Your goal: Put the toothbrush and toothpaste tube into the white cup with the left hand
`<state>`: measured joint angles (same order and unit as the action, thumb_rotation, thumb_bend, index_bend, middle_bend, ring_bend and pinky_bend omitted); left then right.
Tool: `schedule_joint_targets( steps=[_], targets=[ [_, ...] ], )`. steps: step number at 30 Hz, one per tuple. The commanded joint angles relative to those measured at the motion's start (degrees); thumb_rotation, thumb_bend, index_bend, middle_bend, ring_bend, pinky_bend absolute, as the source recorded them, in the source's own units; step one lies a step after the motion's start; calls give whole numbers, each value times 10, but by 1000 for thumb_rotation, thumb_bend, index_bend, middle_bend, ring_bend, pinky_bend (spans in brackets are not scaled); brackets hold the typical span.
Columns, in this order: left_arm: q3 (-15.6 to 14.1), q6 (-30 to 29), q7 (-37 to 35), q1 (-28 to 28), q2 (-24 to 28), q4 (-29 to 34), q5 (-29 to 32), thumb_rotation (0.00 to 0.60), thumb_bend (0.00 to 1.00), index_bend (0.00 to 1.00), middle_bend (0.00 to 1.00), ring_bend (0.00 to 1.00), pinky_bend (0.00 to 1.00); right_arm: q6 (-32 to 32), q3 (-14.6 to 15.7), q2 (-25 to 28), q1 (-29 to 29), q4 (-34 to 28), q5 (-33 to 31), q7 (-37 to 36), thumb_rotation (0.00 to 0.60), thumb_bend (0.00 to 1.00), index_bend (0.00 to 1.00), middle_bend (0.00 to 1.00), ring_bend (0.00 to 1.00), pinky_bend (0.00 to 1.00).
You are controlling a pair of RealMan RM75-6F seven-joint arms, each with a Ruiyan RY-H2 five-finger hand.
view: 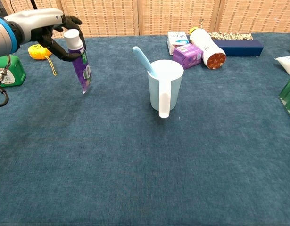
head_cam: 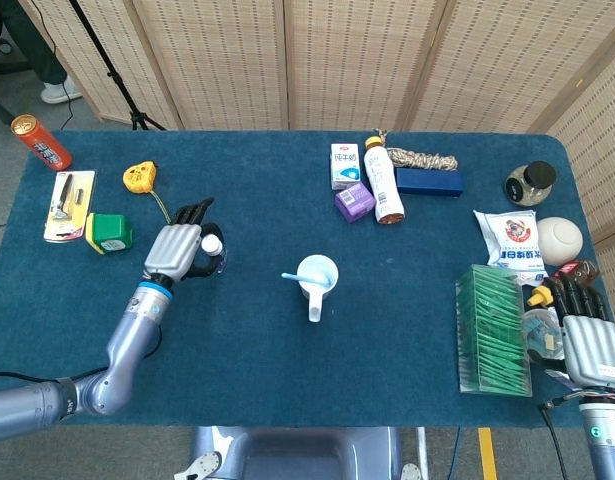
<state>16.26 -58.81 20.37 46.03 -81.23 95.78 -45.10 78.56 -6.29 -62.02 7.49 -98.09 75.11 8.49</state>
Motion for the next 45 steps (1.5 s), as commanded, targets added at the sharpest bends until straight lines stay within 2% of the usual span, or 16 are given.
schedule_joint_targets(
  steps=[1, 11, 15, 18, 21, 31, 35, 45],
  targets=[
    [5, 3, -26, -9, 15, 18, -26, 600, 525, 594, 0, 0, 0, 1, 0, 0, 0, 0, 0, 0, 600, 0, 0, 0, 0, 0],
    [16, -6, -50, -11, 36, 70, -62, 600, 526, 595, 0, 0, 0, -1, 0, 0, 1, 0, -2, 0, 600, 0, 0, 0, 0, 0],
    [35, -7, -51, -2, 52, 113, -58, 600, 527, 595, 0, 0, 0, -3, 0, -1, 2, 1, -4, 1, 600, 0, 0, 0, 0, 0],
    [62, -16, -38, 16, 63, 153, -51, 600, 528, 595, 0, 0, 0, -4, -1, -1, 1, 1, -5, 0, 600, 0, 0, 0, 0, 0],
    [88, -22, -21, 40, 66, 178, -22, 600, 528, 595, 0, 0, 0, -4, -2, 2, 1, 2, -8, -5, 600, 0, 0, 0, 0, 0],
    [122, -35, -4, 91, 53, 206, 45, 600, 528, 595, 0, 0, 0, -12, -3, 4, 3, 11, -12, -17, 600, 0, 0, 0, 0, 0],
    [121, -42, 1, 107, 46, 215, 63, 600, 527, 595, 0, 0, 0, -11, -4, 5, 2, 11, -12, -21, 600, 0, 0, 0, 0, 0],
    [80, -50, 15, 125, 19, 201, 83, 600, 527, 595, 0, 0, 0, -10, -3, 6, 1, 8, -11, -21, 600, 0, 0, 0, 0, 0]
  ],
)
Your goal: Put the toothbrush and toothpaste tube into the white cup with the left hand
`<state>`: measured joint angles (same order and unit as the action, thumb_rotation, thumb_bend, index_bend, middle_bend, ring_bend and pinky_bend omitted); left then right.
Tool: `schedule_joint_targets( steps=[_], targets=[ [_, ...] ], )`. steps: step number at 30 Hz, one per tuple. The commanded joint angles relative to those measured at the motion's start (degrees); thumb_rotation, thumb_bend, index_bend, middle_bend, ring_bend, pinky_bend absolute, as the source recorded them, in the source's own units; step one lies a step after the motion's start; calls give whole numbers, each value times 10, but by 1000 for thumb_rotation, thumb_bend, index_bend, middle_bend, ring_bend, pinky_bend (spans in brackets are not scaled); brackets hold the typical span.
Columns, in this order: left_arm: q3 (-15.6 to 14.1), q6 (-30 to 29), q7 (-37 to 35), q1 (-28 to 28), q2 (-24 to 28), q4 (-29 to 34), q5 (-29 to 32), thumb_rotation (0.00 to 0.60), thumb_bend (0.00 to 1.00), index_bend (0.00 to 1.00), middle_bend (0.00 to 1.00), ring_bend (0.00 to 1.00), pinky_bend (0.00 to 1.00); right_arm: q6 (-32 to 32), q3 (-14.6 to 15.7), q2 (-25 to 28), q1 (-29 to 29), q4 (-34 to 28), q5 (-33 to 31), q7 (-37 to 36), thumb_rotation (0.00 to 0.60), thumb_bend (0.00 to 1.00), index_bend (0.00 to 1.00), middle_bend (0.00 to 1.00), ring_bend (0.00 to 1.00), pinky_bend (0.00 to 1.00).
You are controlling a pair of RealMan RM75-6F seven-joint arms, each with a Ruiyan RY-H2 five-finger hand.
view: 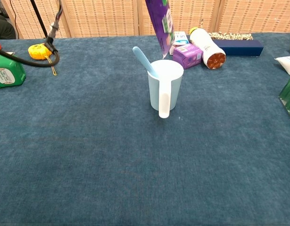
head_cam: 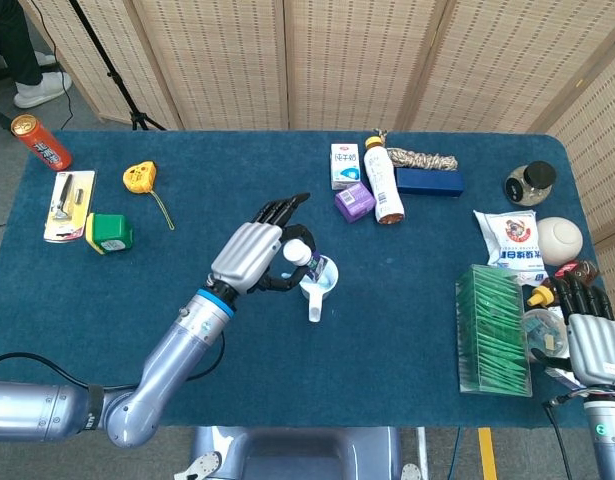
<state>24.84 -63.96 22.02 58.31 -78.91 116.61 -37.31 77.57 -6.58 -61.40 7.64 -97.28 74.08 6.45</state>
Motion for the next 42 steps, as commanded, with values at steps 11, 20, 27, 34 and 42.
schedule_joint_targets(
  steps=[11, 20, 27, 34, 42],
  targets=[
    [-23, 4, -14, 11, -32, -45, -12, 600, 528, 595, 0, 0, 0, -1, 0, -1, 1, 0, -1, 2, 600, 0, 0, 0, 0, 0],
    [-32, 3, -8, 20, -54, -67, -8, 600, 528, 595, 0, 0, 0, -1, -1, 1, 0, 0, -4, -1, 600, 0, 0, 0, 0, 0],
    [-39, 11, -13, 26, -77, -93, -8, 600, 527, 595, 0, 0, 0, -4, 0, 4, 1, 0, -2, -9, 600, 0, 0, 0, 0, 0],
    [-47, 11, -6, 30, -92, -113, -4, 600, 528, 595, 0, 0, 0, -5, 0, 5, 0, 0, -2, -11, 600, 0, 0, 0, 0, 0],
    [-47, 23, -7, 36, -110, -143, 3, 600, 527, 572, 0, 0, 0, -8, 2, 4, 2, -1, 0, -8, 600, 0, 0, 0, 0, 0]
  ],
)
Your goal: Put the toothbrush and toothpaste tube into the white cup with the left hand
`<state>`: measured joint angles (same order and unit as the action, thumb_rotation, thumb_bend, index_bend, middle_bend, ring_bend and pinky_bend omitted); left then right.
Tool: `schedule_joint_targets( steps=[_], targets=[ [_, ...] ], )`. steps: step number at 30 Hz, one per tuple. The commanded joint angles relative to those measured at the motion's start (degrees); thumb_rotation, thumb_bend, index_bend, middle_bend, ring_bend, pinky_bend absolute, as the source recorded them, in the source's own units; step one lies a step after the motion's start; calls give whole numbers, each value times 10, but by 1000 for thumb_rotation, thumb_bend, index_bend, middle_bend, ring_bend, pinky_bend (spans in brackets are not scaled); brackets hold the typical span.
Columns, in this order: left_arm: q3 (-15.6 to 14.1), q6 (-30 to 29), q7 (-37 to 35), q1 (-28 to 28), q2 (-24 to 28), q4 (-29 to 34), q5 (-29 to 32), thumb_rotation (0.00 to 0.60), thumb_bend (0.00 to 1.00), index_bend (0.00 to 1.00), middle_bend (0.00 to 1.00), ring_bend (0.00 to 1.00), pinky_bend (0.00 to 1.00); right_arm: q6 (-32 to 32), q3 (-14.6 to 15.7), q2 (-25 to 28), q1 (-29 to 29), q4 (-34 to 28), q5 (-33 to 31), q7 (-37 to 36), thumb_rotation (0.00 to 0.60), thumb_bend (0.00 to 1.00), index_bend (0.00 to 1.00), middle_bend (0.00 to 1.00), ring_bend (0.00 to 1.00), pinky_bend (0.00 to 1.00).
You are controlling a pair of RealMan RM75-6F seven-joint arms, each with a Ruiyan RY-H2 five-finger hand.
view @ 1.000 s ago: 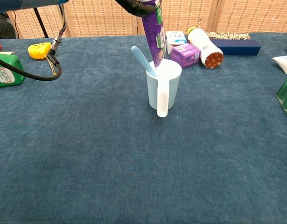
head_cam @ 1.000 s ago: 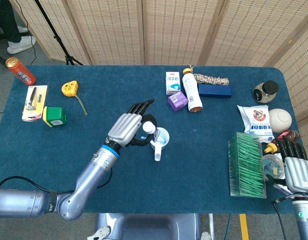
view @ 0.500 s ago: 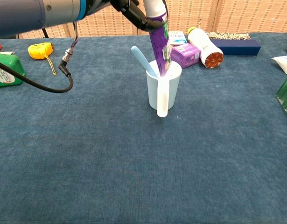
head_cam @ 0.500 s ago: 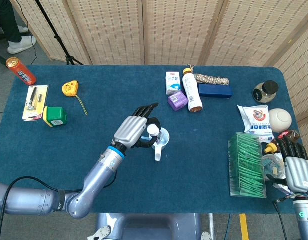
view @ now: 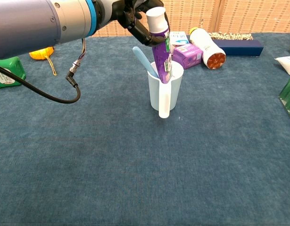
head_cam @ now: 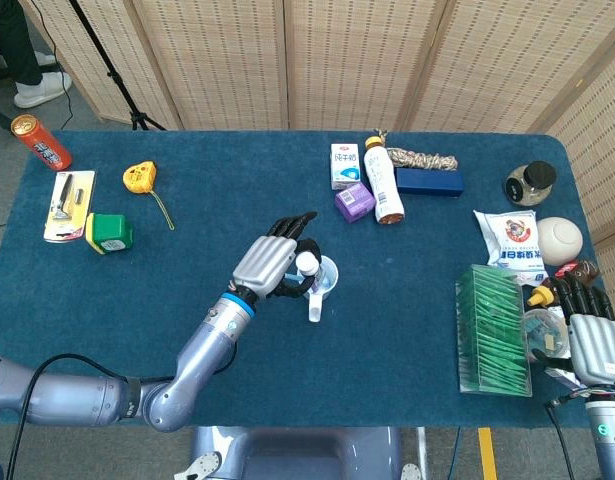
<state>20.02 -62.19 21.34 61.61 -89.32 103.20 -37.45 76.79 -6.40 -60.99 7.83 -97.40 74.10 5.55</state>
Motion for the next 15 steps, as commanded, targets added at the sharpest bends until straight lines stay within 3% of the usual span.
schedule_joint_targets(
  steps=[1, 15],
  targets=[
    [1, 8, 1, 5, -8, -12, 7, 600, 527, 570, 0, 0, 0, 0, 0, -1, 1, 0, 0, 2, 600, 0, 0, 0, 0, 0],
    [-8, 8, 29, 14, -32, -38, 30, 600, 525, 479, 0, 0, 0, -3, 0, -1, 3, -1, 0, 0, 600, 0, 0, 0, 0, 0]
  ],
)
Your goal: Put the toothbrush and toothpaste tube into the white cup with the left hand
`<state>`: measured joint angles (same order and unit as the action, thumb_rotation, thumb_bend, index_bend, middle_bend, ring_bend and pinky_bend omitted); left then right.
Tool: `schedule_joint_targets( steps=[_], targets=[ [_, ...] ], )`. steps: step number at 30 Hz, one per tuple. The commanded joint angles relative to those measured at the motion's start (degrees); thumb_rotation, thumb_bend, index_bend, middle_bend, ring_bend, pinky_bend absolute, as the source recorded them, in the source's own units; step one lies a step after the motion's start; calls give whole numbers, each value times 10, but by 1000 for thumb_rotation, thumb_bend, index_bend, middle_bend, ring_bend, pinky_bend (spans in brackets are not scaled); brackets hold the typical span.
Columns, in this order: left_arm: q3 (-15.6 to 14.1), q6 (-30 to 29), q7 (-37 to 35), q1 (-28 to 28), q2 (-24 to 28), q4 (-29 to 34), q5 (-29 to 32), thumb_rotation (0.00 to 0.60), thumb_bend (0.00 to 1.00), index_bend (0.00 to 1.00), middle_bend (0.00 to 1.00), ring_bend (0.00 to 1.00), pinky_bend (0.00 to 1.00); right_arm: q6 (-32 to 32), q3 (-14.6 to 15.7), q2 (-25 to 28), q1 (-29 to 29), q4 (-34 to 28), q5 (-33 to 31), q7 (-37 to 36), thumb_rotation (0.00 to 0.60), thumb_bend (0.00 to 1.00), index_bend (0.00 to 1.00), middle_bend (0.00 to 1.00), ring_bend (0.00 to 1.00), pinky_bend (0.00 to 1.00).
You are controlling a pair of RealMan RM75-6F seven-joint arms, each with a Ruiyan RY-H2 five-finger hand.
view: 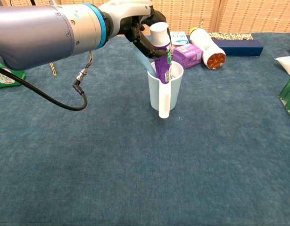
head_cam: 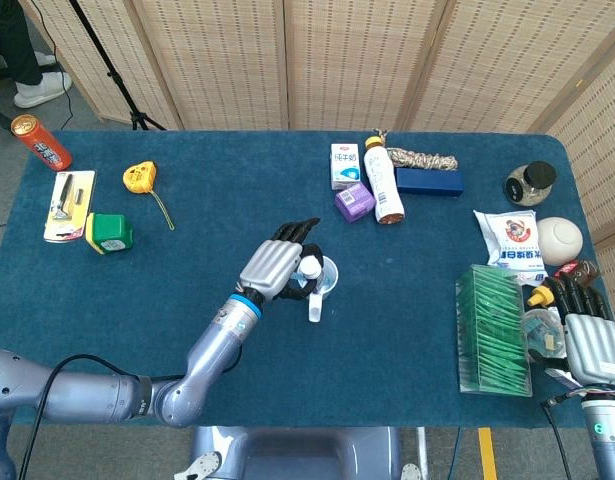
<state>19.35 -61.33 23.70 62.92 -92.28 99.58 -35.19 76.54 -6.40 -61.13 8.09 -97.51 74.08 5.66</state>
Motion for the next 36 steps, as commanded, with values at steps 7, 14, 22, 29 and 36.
schedule_joint_targets(
  steps=[7, 14, 22, 29, 36],
  targets=[
    [0, 0, 12, 3, -10, -8, 20, 600, 525, 321, 0, 0, 0, 0, 0, 1, 0, -1, 0, -1, 600, 0, 0, 0, 0, 0],
    [3, 2, 9, 2, -12, -6, 17, 600, 524, 197, 0, 0, 0, -1, 0, 1, 1, -1, -1, -1, 600, 0, 0, 0, 0, 0],
    [21, 2, -24, -18, 16, 32, -4, 600, 519, 91, 0, 0, 0, -1, -1, 3, 0, 0, -2, -5, 600, 0, 0, 0, 0, 0],
    [21, -34, -30, -63, 105, 112, -70, 600, 498, 0, 0, 0, 0, 3, 1, 3, -1, -3, 1, -1, 600, 0, 0, 0, 0, 0],
    [-47, -113, 38, -140, 230, 182, -153, 600, 208, 0, 0, 0, 0, 9, 2, 3, -3, -6, 5, 3, 600, 0, 0, 0, 0, 0]
  ],
)
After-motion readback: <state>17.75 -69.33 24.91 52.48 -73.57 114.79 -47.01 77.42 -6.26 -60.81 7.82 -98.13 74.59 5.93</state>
